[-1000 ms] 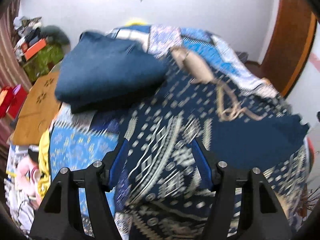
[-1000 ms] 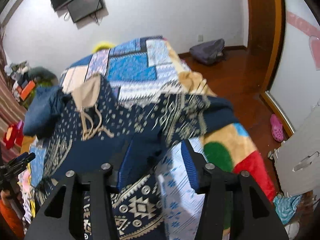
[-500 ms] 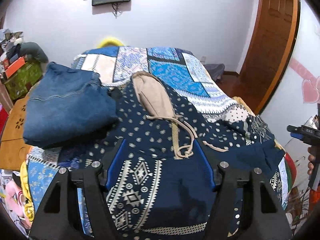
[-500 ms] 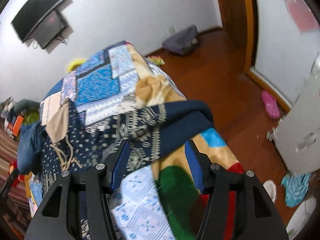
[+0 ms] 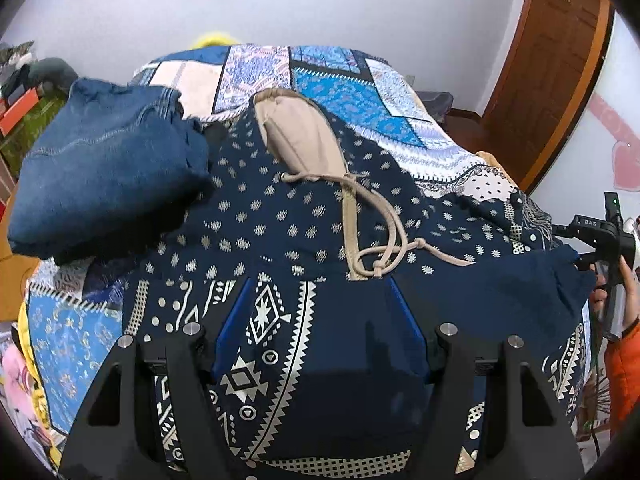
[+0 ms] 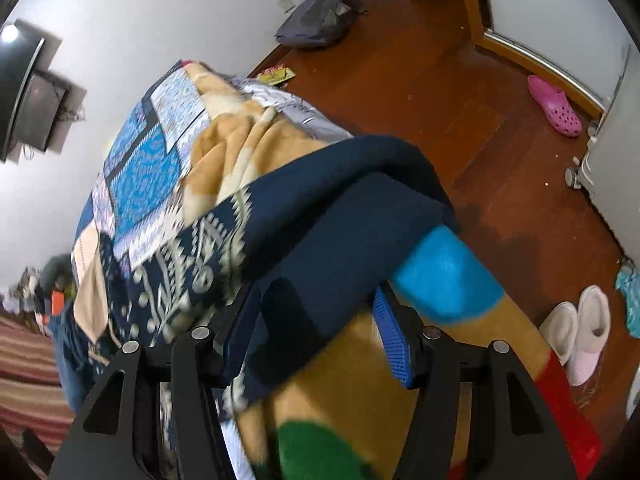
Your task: Fold large clothes
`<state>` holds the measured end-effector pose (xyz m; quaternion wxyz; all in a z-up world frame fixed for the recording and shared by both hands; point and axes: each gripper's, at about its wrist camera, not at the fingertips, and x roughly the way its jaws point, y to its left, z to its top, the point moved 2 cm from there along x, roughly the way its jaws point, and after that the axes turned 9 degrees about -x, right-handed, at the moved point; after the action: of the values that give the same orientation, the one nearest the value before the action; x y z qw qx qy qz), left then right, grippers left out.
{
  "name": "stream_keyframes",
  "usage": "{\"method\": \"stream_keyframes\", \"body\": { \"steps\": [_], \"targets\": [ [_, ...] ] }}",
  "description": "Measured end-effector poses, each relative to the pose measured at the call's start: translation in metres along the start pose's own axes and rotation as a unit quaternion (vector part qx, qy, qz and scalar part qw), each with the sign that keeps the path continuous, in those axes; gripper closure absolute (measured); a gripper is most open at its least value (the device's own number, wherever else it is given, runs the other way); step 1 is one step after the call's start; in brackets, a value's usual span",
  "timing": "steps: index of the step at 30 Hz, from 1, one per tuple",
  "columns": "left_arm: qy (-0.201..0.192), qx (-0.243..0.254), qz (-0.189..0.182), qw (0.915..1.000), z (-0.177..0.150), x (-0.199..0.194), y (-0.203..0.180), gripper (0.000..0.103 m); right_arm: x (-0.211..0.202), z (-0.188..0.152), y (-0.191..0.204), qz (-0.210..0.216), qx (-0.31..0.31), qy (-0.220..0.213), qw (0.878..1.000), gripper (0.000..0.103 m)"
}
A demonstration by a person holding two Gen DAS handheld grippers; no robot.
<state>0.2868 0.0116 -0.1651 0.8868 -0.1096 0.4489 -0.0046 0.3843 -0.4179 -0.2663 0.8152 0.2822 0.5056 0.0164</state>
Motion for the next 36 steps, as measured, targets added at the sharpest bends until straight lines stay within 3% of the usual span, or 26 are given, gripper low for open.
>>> {"method": "stream_keyframes", "body": {
  "steps": [2, 6, 9, 13, 17, 21, 26, 30, 36],
  "targets": [
    [0.005, -0.005, -0.001, 1.0000, -0.002, 0.002, 0.002, 0.037, 0.004, 0.003, -0.004, -0.004, 0.018, -0.012, 1.000, 0.051],
    [0.008, -0.008, 0.001, 0.9999, -0.006, 0.001, 0.005, 0.037, 0.004, 0.005, -0.007, -0.043, 0.025, -0.027, 0.998, 0.086],
    [0.002, -0.003, 0.008, 1.0000, -0.008, -0.003, 0.007, 0.037, -0.005, 0.005, -0.007, -0.038, 0.031, -0.036, 0.998, 0.095],
    [-0.007, 0.003, 0.013, 0.9999, -0.008, -0.012, 0.011, 0.037, -0.034, 0.006, 0.001, -0.012, 0.032, -0.059, 0.998, 0.098],
    [-0.015, 0.002, 0.014, 0.9998, -0.008, -0.020, 0.014, 0.037, -0.077, 0.009, 0.032, -0.016, -0.025, -0.107, 0.994, 0.098],
    [-0.019, -0.004, 0.008, 0.9998, -0.009, -0.026, 0.015, 0.037, -0.122, 0.010, 0.076, -0.001, -0.096, -0.153, 0.984, 0.098],
    [-0.028, -0.002, 0.002, 0.9996, -0.011, -0.036, 0.014, 0.037, -0.148, 0.003, 0.131, 0.043, -0.167, -0.179, 0.969, 0.098],
    [-0.034, 0.002, 0.004, 0.9994, -0.014, -0.043, 0.016, 0.037, -0.147, -0.016, 0.162, 0.071, -0.221, -0.171, 0.958, 0.098],
    [-0.033, -0.003, 0.005, 0.9994, -0.021, -0.047, 0.025, 0.037, -0.108, -0.057, 0.202, 0.097, -0.280, -0.107, 0.949, 0.098]
  ]
}}
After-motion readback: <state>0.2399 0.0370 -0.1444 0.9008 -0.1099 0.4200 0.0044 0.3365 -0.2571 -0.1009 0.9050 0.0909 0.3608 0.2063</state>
